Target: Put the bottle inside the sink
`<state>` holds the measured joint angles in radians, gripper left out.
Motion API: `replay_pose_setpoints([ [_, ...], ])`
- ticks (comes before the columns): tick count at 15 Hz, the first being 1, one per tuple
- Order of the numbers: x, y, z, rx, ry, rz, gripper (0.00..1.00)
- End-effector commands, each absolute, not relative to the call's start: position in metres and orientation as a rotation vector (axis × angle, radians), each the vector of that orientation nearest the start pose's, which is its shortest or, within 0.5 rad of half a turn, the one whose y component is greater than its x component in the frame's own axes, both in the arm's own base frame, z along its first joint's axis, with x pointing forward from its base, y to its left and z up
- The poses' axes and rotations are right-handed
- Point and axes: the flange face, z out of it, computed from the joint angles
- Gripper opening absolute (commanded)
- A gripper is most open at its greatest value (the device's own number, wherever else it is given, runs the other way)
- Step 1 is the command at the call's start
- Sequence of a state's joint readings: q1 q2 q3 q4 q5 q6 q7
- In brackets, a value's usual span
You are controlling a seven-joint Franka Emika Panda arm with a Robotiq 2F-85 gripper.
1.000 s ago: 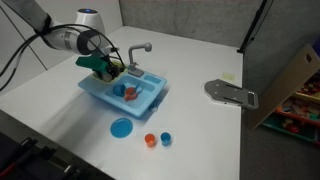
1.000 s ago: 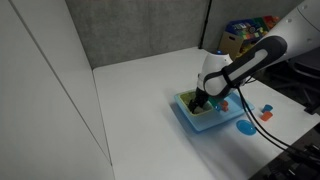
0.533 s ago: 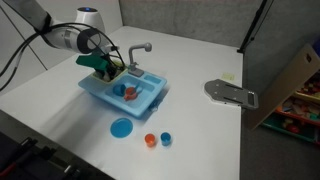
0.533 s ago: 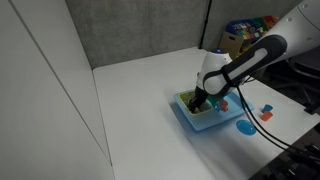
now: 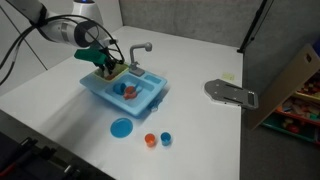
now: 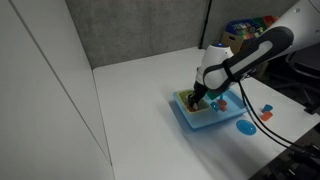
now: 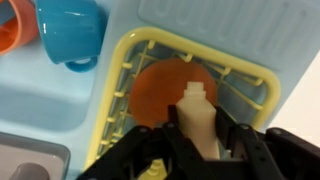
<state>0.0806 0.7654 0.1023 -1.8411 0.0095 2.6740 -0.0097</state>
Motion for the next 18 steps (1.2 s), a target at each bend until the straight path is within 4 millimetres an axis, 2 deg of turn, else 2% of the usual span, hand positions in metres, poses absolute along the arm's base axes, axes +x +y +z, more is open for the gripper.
replay_pose_setpoints([
  [1,0.626,0.11,0.15,-3.049,-0.213,-0.112,0.13],
  [5,0.619,0.1,0.176,-3.067,-0.166,-0.119,0.11],
  [10,0.604,0.069,0.196,-3.089,-0.063,-0.075,0.11],
  [18,0.571,-0.015,0.206,-3.117,0.255,0.003,0.11],
])
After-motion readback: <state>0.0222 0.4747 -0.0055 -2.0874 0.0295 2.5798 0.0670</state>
